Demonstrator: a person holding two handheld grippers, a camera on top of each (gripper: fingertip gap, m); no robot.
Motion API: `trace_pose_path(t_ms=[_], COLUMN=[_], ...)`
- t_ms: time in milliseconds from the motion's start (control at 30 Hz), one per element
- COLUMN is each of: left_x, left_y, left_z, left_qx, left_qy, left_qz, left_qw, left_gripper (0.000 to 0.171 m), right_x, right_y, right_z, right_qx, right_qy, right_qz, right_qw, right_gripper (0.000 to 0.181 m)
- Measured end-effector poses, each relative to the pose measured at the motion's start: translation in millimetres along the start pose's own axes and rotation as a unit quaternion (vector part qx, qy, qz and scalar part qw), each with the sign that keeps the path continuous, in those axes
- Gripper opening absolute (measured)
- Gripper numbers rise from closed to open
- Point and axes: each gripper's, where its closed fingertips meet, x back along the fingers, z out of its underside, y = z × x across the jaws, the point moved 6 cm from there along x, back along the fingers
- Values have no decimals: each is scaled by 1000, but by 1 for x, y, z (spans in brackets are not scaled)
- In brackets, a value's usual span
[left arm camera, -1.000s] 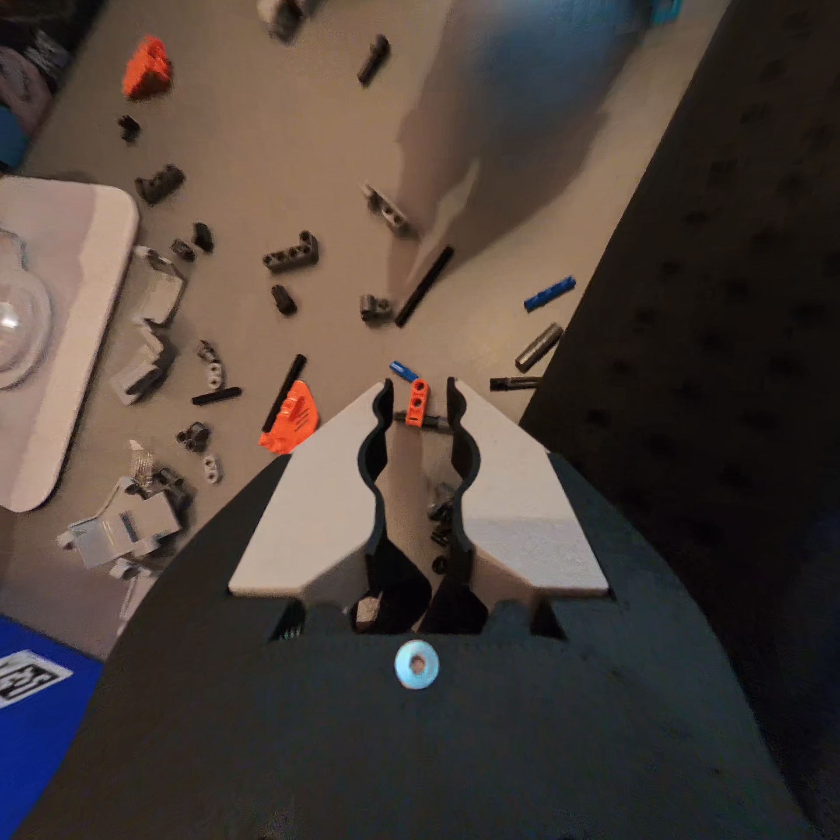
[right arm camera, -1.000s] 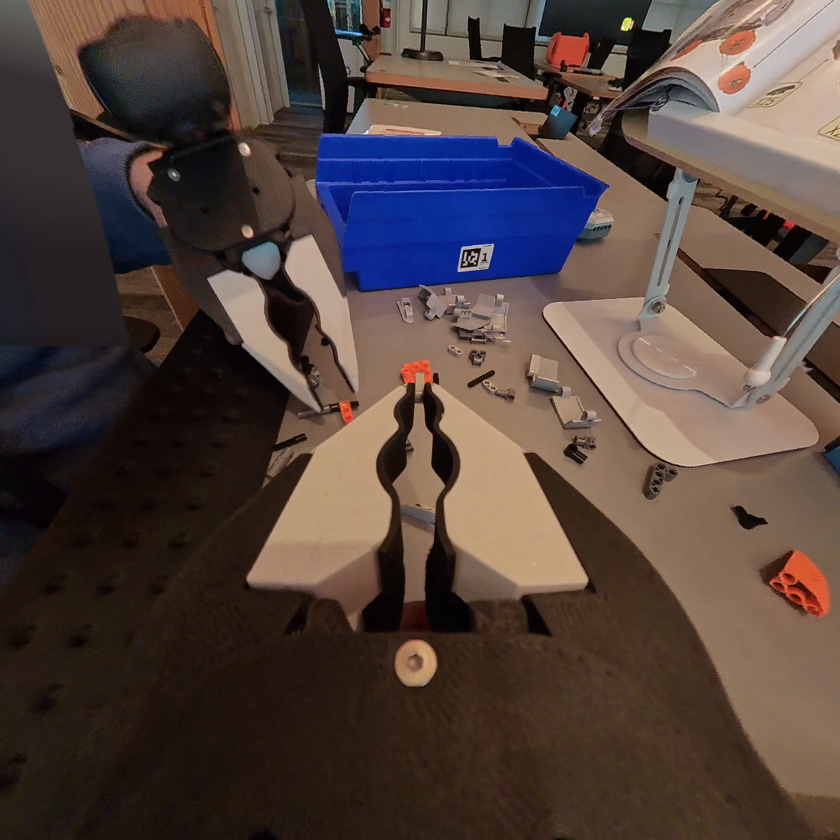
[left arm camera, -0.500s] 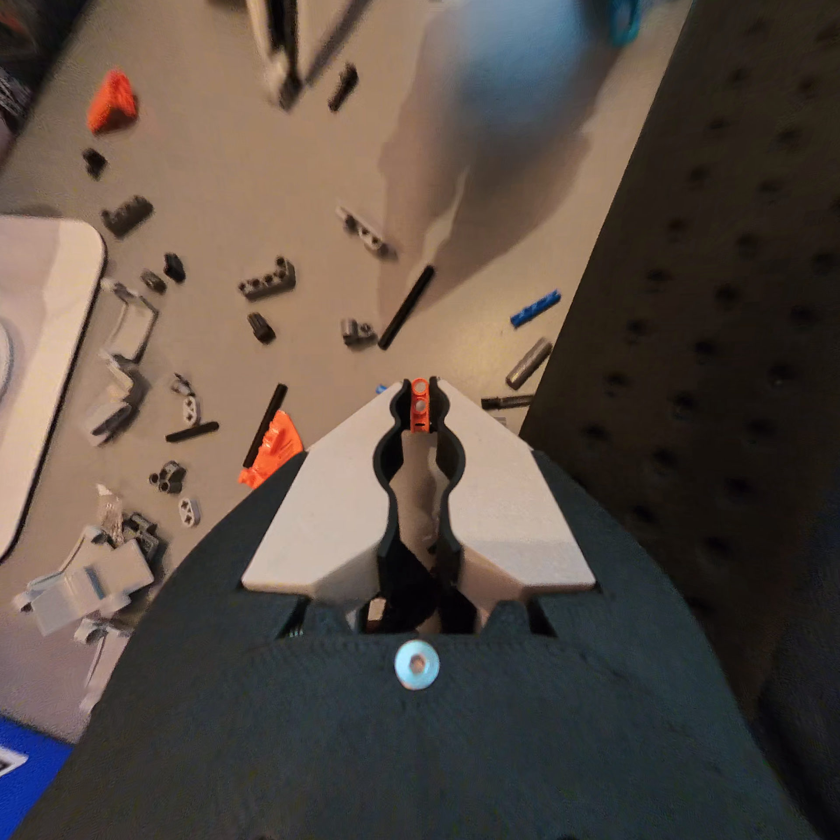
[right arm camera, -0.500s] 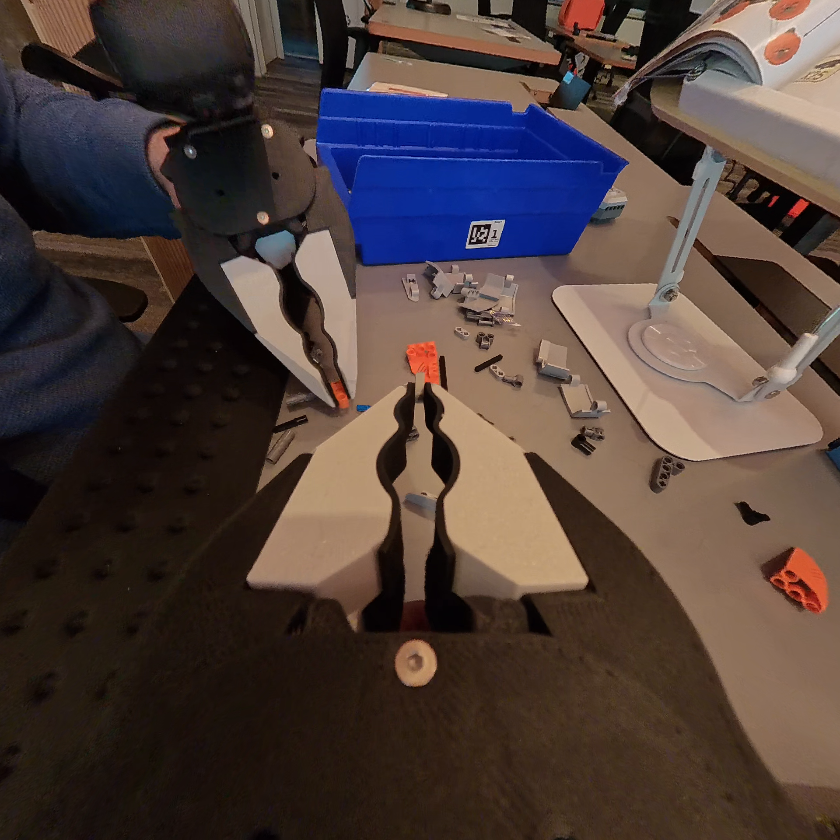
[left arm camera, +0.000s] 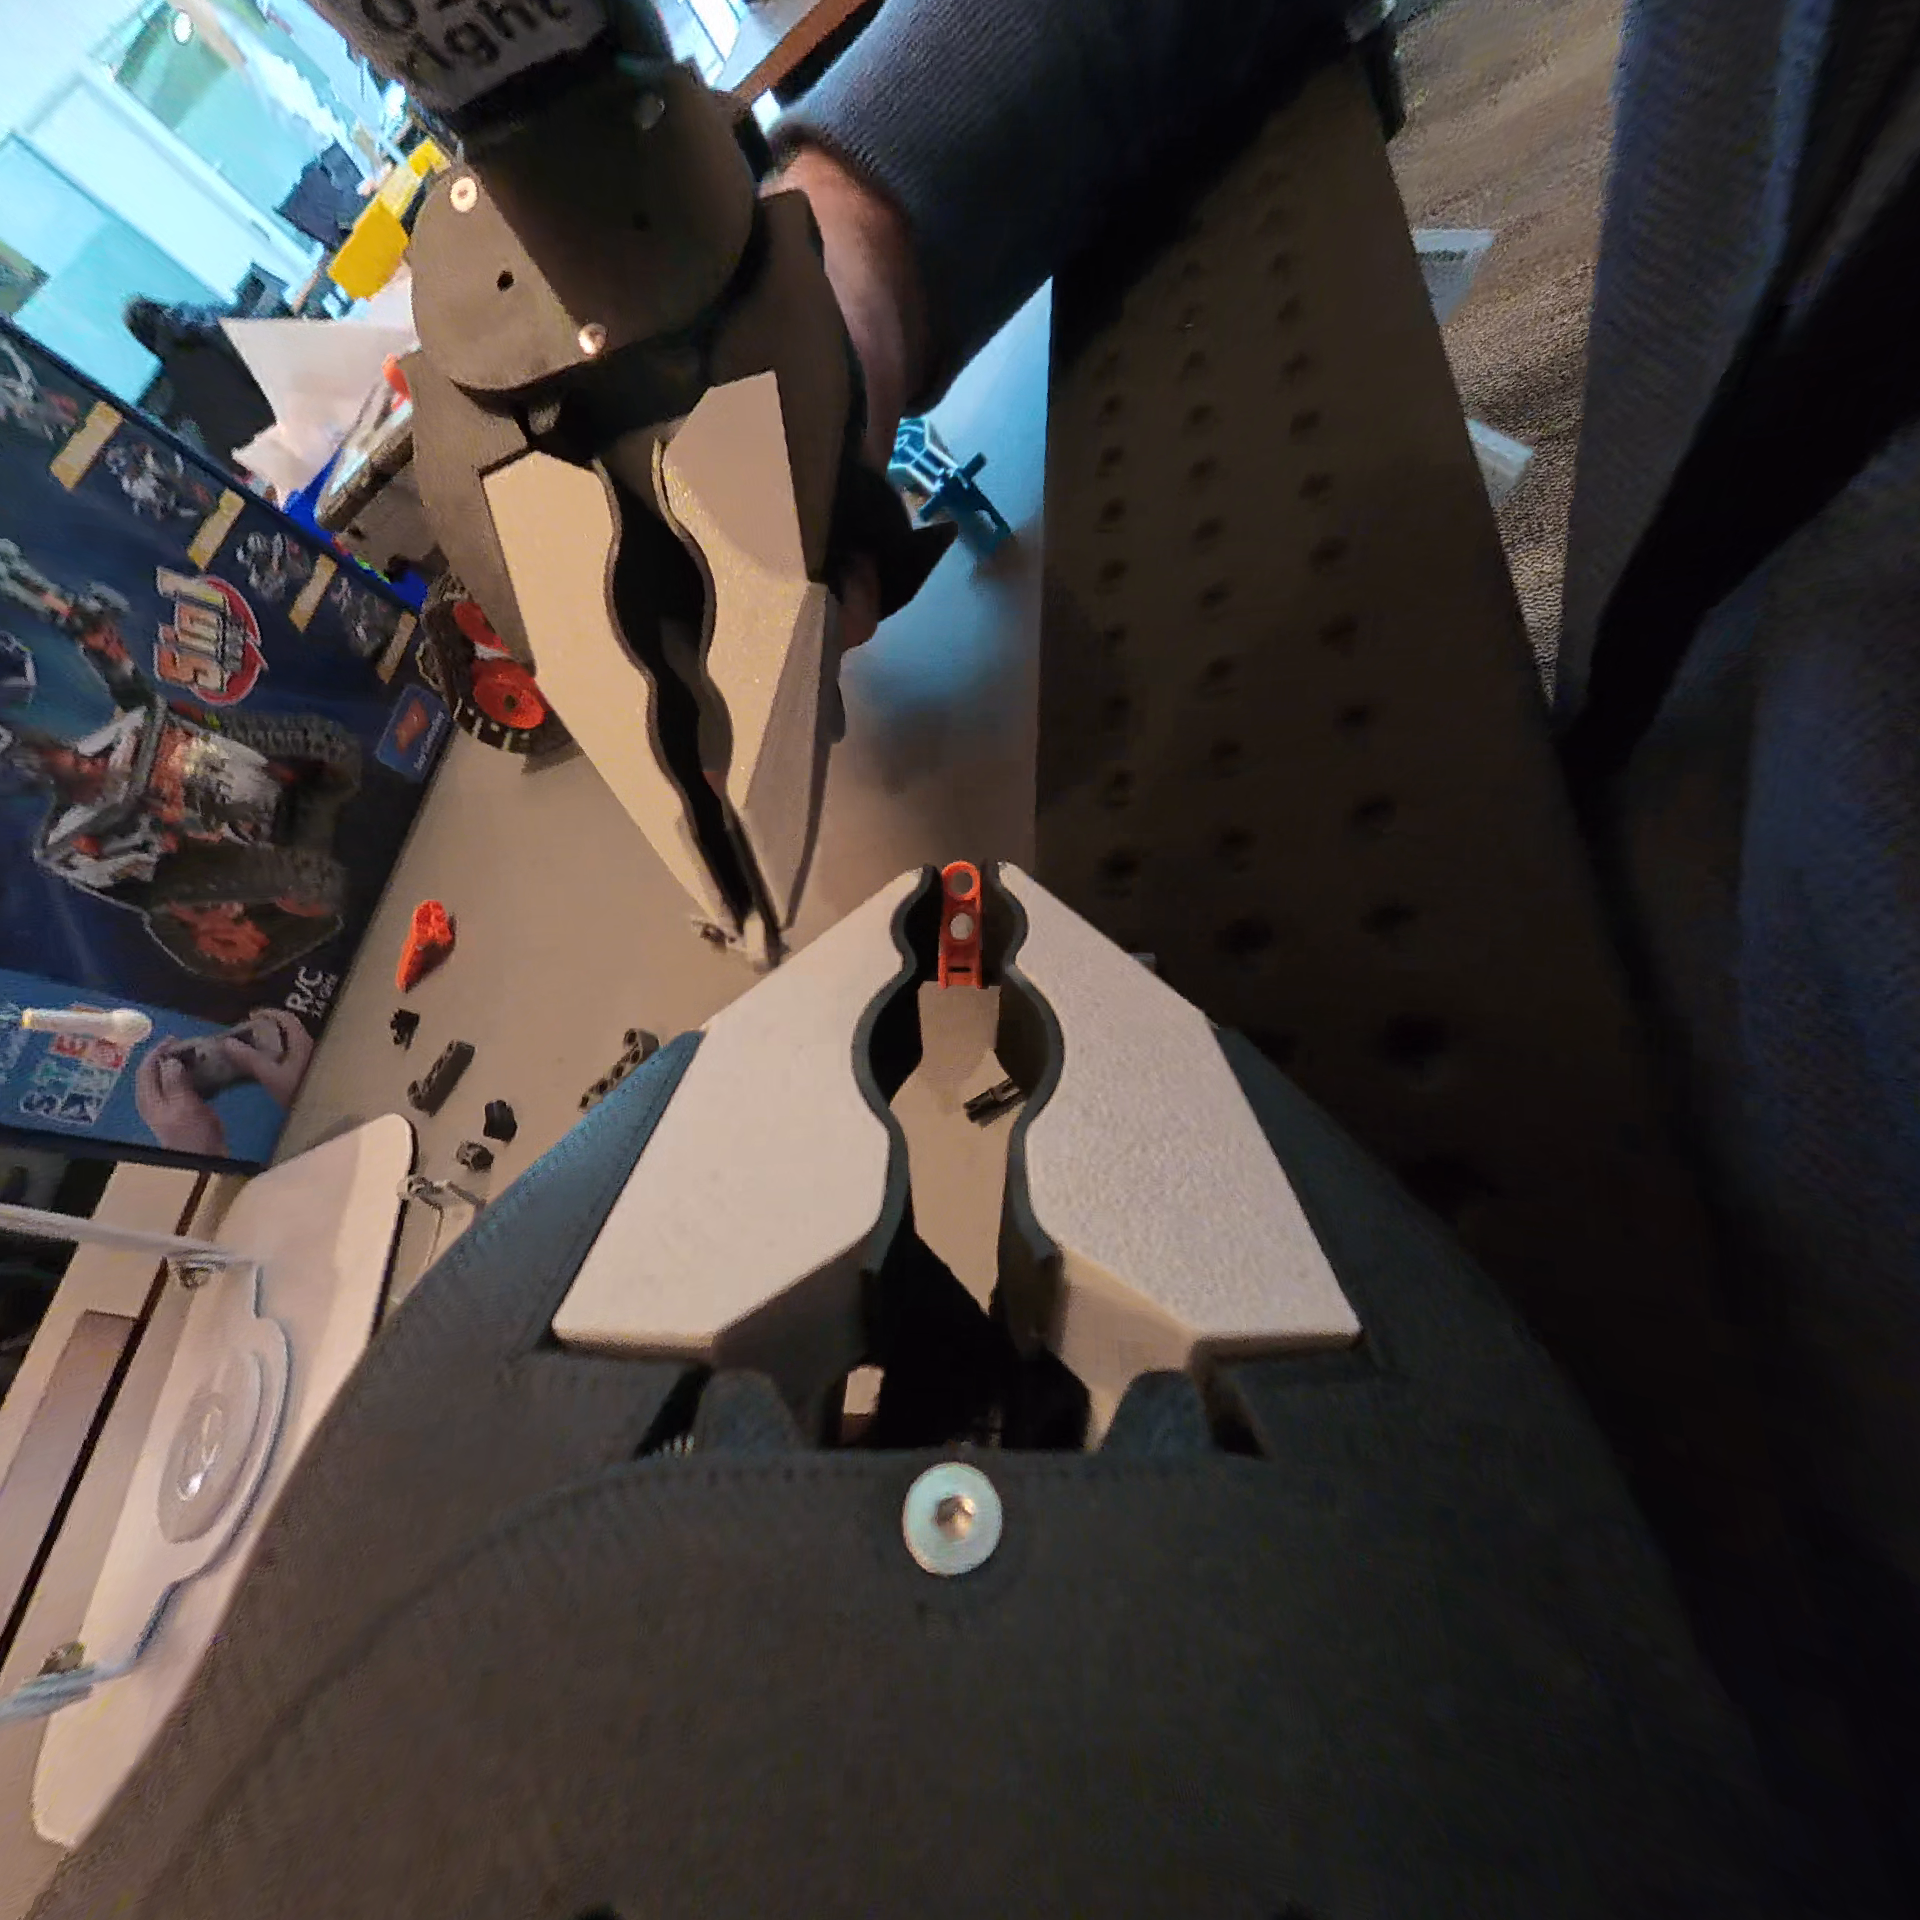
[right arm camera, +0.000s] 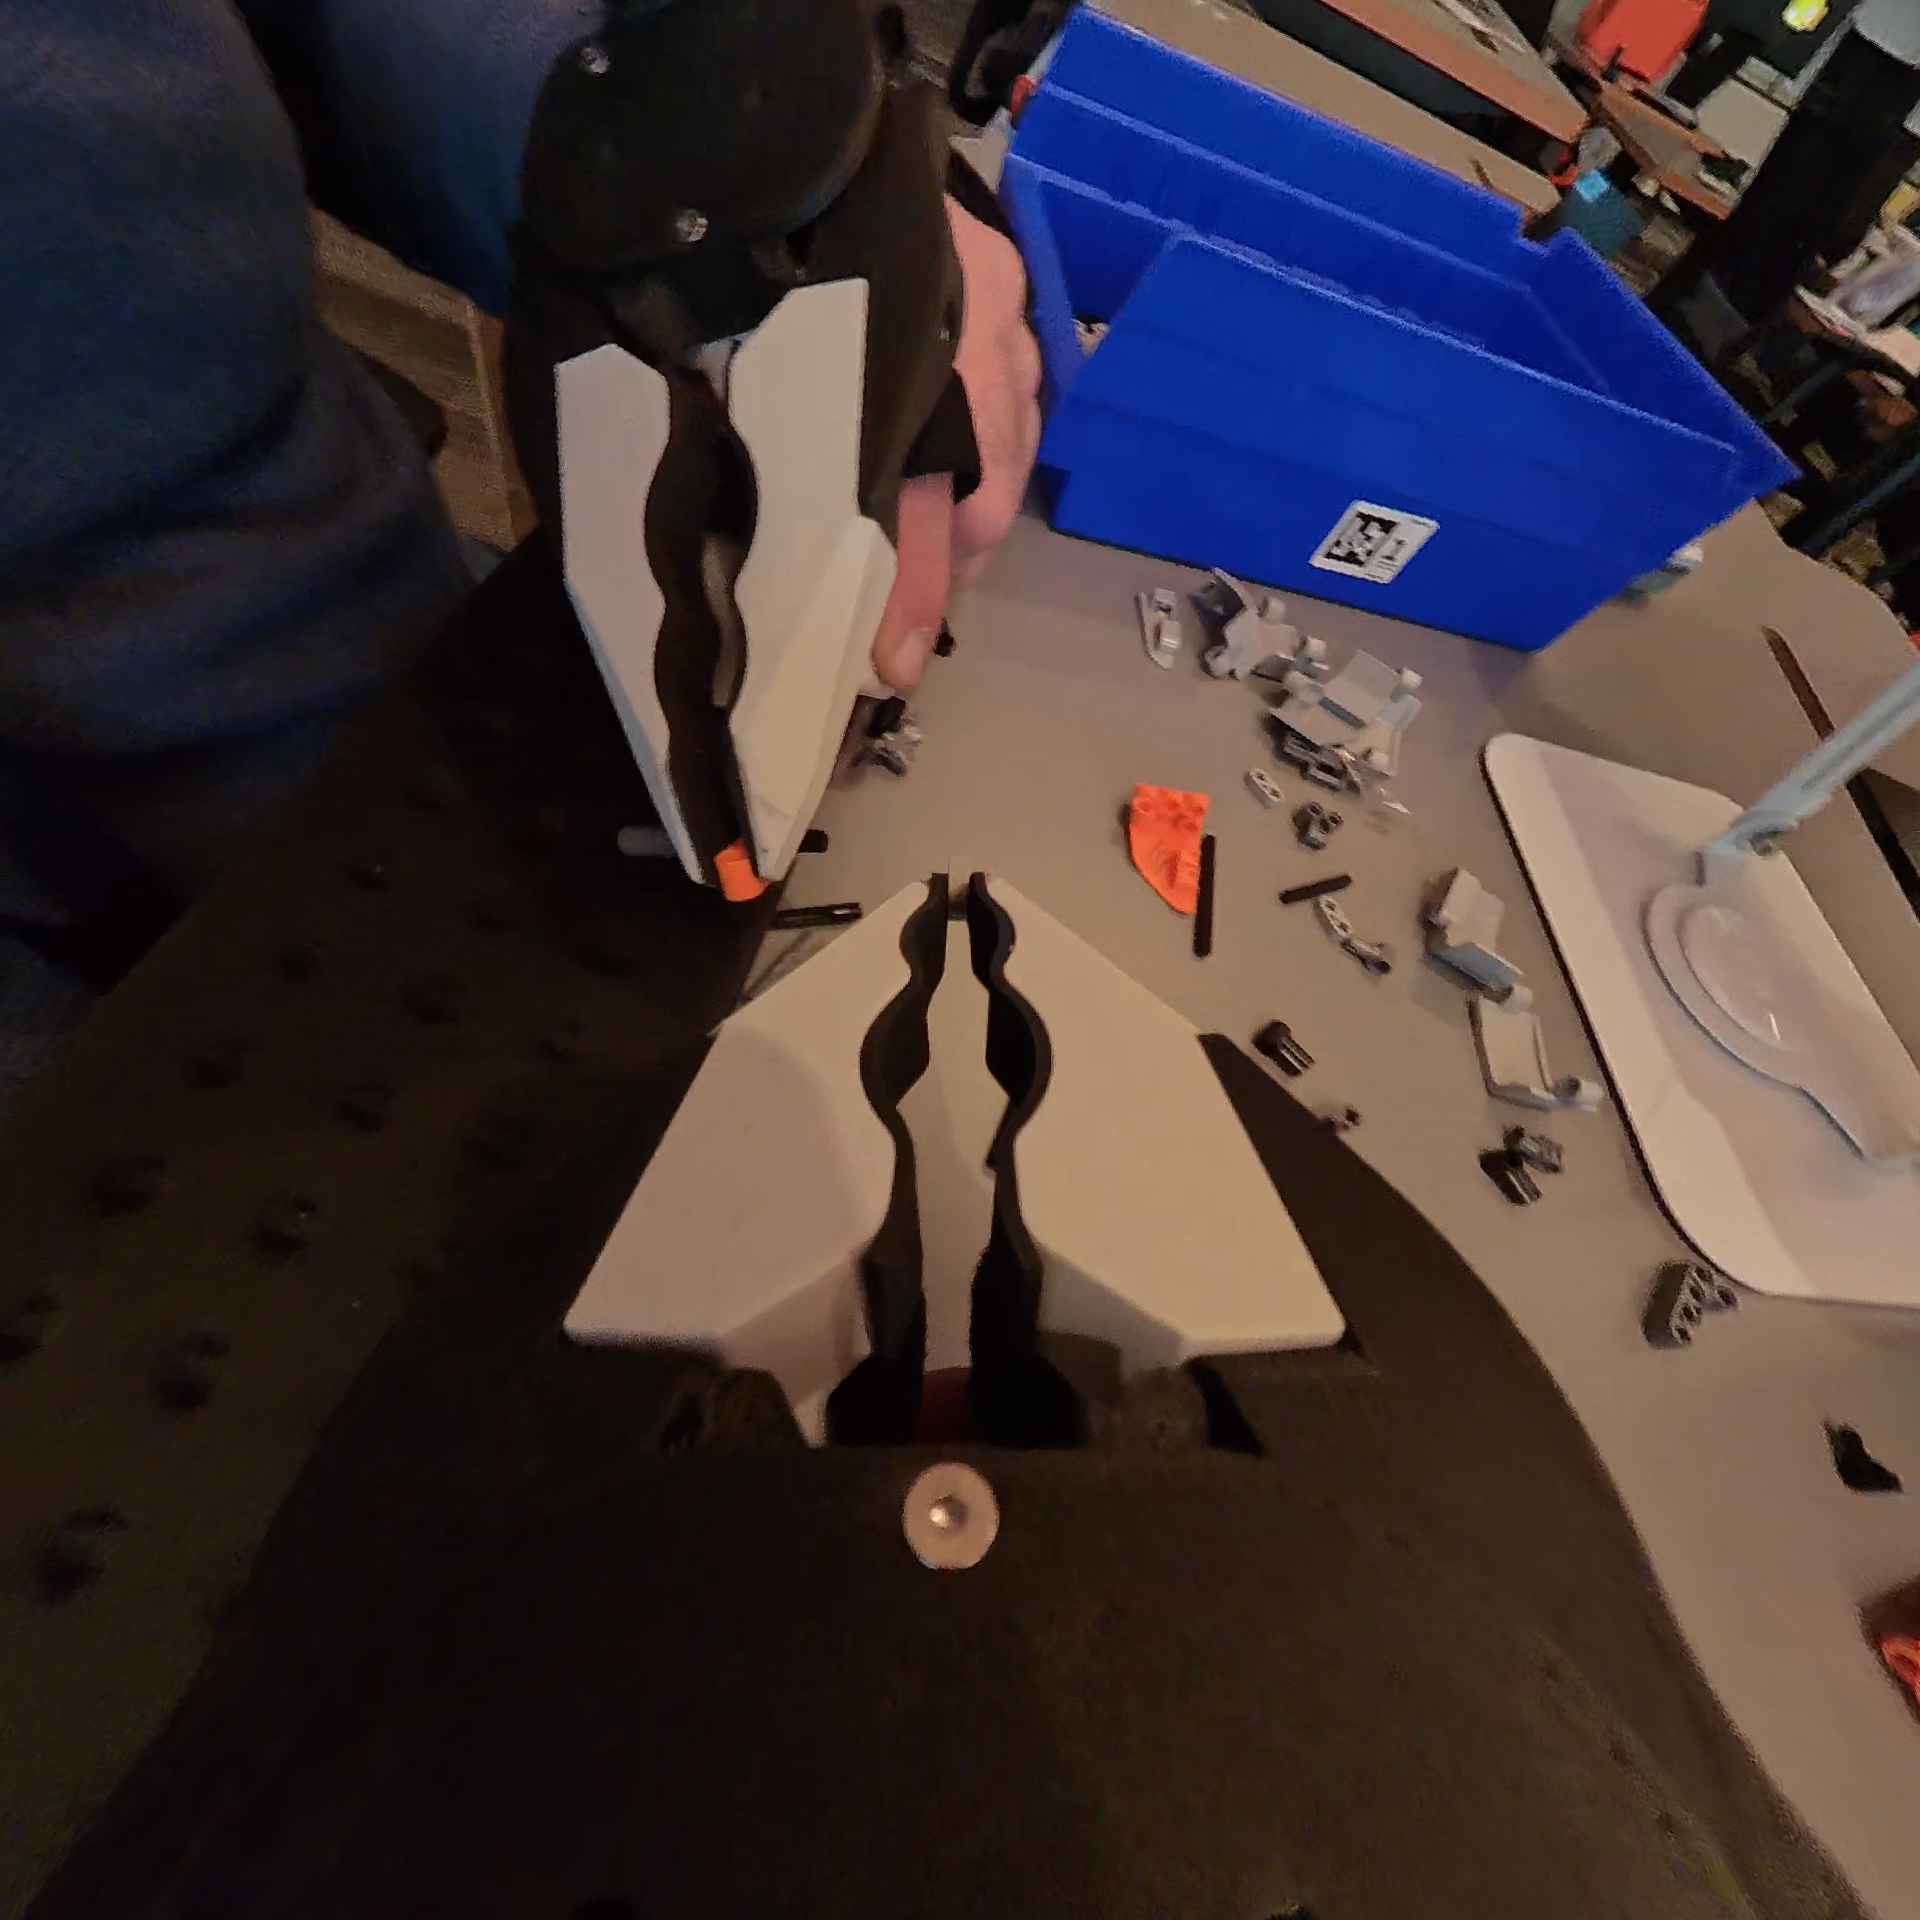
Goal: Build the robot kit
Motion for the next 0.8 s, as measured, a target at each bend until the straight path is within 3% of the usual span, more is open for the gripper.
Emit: trace_pose_path(t_ms=[233, 467, 800], left_x=[4, 2, -2], left_y=[-7, 7, -4], left_z=[0, 2, 0], left_qx=[-57, -104, -156], left_qy=[-17, -2, -3], left_qz=[-14, -66, -62], left_qw=[998, 992, 986], left_gripper=[6, 6, 6], right_x=[-11, -8, -6], right_y=[23, 12, 19], right_z=[-2, 1, -4], right_qx=[44, 44, 63], right_qy=[0, 6, -9], right_qz=[-42, -11, -13], right_qw=[998, 999, 998], right_gripper=[1, 1, 1])
